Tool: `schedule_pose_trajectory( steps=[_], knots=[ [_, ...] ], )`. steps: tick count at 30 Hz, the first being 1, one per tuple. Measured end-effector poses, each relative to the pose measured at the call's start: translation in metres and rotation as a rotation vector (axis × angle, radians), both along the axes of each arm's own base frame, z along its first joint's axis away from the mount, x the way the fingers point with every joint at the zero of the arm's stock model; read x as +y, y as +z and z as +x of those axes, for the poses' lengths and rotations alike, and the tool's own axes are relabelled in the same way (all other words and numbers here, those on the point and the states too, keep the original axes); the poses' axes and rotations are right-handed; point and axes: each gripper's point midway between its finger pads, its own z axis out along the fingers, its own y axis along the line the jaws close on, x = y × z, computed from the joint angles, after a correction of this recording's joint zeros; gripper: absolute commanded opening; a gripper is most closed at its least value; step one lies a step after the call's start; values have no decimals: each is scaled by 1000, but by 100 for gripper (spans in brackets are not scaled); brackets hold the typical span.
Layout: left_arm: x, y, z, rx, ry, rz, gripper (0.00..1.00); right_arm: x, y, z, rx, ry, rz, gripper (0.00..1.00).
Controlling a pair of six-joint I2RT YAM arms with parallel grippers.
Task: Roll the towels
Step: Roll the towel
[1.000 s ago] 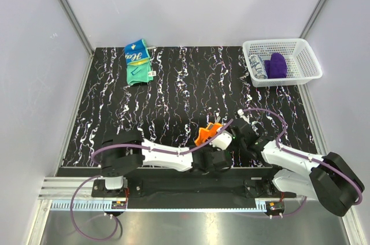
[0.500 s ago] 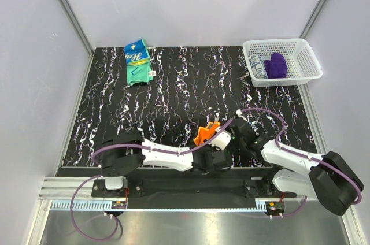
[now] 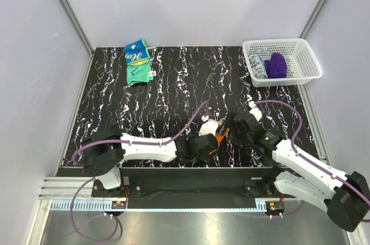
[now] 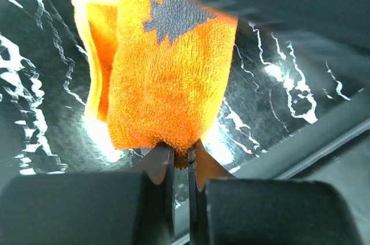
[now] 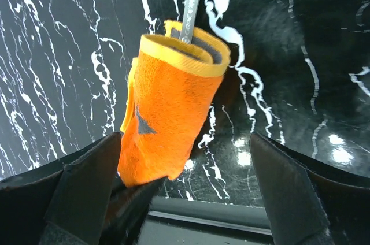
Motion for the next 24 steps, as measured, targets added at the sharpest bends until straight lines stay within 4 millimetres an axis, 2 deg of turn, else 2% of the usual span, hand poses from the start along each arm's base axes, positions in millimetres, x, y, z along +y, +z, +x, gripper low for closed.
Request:
schedule_pose_trajectory(
  steps=[6, 13, 18, 24],
  knots=[
    [11, -15, 6, 160, 50, -123, 0, -11, 6, -5, -12, -22, -14, 100],
    [8, -17, 11, 330, 81, -367, 0, -3, 9, -9, -44, 2, 64, 100],
    [2, -15, 8, 439, 82, -503, 0, 9, -11, -17, -46, 59, 142, 100],
    [-2, -7, 0, 529, 66, -573, 0, 23, -39, -18, -18, 104, 179, 99]
  ],
)
